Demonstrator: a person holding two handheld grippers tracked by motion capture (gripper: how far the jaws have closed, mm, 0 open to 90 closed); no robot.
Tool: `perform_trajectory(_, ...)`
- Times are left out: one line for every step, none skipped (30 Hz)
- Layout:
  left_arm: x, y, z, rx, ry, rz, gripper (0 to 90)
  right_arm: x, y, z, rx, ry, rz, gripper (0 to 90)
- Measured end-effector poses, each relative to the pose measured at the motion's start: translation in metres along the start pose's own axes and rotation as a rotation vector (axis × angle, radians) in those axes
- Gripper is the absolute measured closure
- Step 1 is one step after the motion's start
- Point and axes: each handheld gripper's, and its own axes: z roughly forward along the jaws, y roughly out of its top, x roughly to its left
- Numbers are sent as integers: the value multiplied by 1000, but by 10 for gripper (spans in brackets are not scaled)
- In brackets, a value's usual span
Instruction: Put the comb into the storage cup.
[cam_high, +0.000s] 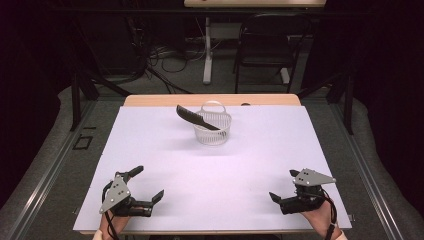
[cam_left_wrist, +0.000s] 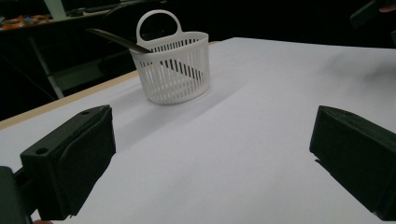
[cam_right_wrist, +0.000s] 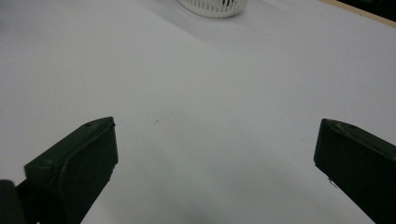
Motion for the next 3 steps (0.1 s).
perform_trajectory(0,0,0,-1,0,-4,2,0,0,0,0,1,0,0)
perform_trajectory(0,0,0,-1,1,-1,2,0,-1,-1,-2,-3,1,0)
perform_trajectory(0,0,0,-2,2,-2,2,-1,-1,-2,-13,-7,13,0)
